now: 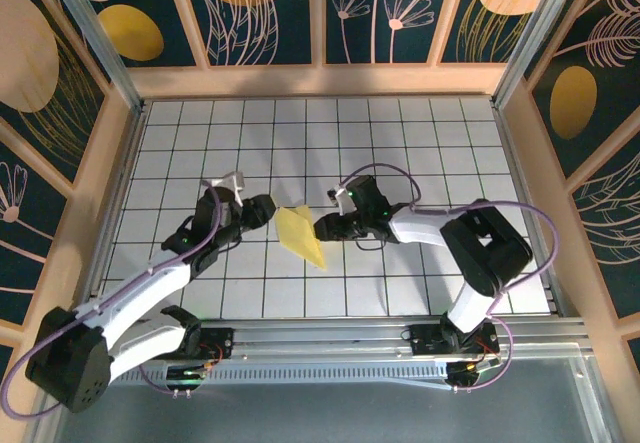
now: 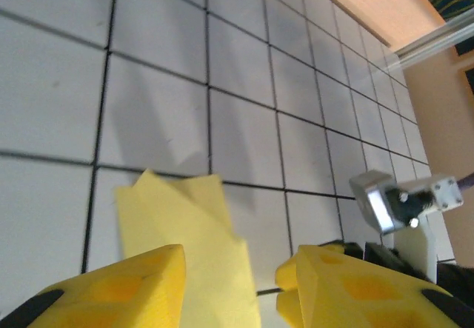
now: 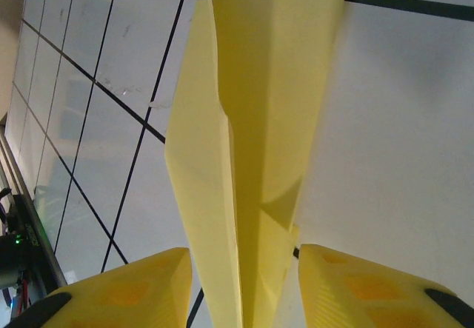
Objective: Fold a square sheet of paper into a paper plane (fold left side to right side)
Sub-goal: Fourth fold the wing at the center of the table, then turn over the paper at the center of the table.
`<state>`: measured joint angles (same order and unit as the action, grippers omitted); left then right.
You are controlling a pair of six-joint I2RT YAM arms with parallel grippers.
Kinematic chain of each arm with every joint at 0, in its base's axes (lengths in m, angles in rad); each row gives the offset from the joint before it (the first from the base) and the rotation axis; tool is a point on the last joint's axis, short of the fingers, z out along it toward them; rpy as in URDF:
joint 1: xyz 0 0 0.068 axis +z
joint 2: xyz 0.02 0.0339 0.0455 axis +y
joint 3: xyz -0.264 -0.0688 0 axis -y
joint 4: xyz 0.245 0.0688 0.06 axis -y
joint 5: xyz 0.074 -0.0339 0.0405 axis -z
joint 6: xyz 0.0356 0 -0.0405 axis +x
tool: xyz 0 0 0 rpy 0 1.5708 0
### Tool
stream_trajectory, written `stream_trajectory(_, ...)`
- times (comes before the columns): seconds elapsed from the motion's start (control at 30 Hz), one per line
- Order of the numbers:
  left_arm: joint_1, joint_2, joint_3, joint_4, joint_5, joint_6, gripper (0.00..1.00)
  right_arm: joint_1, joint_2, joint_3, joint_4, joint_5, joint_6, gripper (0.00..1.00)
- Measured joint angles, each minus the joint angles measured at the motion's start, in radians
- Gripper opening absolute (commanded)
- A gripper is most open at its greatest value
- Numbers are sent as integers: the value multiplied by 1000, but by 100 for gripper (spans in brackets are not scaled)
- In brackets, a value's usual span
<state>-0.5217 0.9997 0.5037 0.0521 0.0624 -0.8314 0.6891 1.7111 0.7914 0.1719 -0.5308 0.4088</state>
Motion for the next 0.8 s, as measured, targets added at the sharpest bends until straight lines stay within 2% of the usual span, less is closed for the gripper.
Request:
stream_trajectory(0.17, 0, -77, -112, -6, -5, -58, 46, 6, 79, 46, 27, -29, -11, 32)
stream_trajectory(0.33, 0, -85, -124, -8, -5, -73, 47, 13, 100, 57, 35, -53, -10, 29)
stream_trajectory(0.53, 0, -87, -124, -8, -5, -73, 49, 24, 110, 71, 37, -74, -12, 3)
stream_trajectory(0.57, 0, -90, -124, -9, -5, -74, 52, 24, 109, 72, 39, -74, -13, 0)
stream_trajectory(0.7, 0, -108, -124, -10, -3, -90, 70, 19, 81, 63, 39, -69, -8, 0)
stream_trajectory(0.8, 0, -150, -124, 0, 7, -105, 81, -1, -36, 23, 48, -72, -7, 0)
